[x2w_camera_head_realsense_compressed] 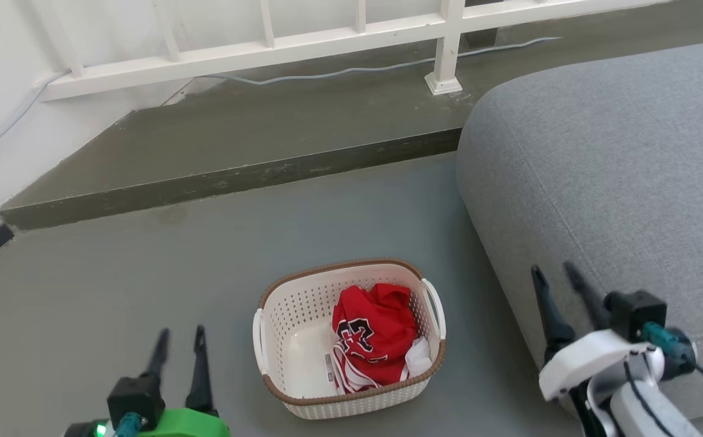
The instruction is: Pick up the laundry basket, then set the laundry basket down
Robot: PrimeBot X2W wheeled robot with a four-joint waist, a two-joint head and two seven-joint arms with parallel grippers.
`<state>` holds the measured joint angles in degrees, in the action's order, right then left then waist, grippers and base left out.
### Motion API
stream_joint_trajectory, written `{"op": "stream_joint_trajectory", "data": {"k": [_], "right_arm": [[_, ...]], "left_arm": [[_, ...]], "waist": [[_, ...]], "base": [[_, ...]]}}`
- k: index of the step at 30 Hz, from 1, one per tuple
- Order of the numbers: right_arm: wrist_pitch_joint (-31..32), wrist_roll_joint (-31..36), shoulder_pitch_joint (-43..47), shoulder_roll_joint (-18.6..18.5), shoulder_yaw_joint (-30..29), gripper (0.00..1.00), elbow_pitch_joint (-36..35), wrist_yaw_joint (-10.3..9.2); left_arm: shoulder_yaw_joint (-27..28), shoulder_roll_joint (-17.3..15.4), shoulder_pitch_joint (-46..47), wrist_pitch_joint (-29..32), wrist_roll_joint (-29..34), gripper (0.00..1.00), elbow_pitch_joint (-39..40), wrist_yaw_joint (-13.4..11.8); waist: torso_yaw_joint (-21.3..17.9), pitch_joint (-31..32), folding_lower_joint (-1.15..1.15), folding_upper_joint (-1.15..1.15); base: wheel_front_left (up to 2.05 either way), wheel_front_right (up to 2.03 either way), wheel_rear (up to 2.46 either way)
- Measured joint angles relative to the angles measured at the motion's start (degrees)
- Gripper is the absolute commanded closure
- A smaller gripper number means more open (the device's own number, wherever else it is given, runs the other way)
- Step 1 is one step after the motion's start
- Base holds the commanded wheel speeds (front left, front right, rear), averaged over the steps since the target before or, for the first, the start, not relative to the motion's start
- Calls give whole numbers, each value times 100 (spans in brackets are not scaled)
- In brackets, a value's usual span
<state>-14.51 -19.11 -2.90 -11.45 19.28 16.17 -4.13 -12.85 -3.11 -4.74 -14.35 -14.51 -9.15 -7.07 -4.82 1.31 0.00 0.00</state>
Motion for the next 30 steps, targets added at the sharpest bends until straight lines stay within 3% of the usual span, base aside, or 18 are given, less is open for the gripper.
{"op": "stream_joint_trajectory", "data": {"k": [11, 30], "right_arm": [[62, -293, 232, 113, -103, 100, 137, 60], [415, -1703, 224, 267, -531, 100, 88, 234]], "left_arm": [[-25, 42, -115, 19, -303, 100, -138, 68], [194, 42, -113, 319, -1831, 100, -71, 280]], "waist": [[33, -11, 0, 0], [116, -40, 0, 0]], "base": [[0, 0, 0], [0, 0, 0]]}}
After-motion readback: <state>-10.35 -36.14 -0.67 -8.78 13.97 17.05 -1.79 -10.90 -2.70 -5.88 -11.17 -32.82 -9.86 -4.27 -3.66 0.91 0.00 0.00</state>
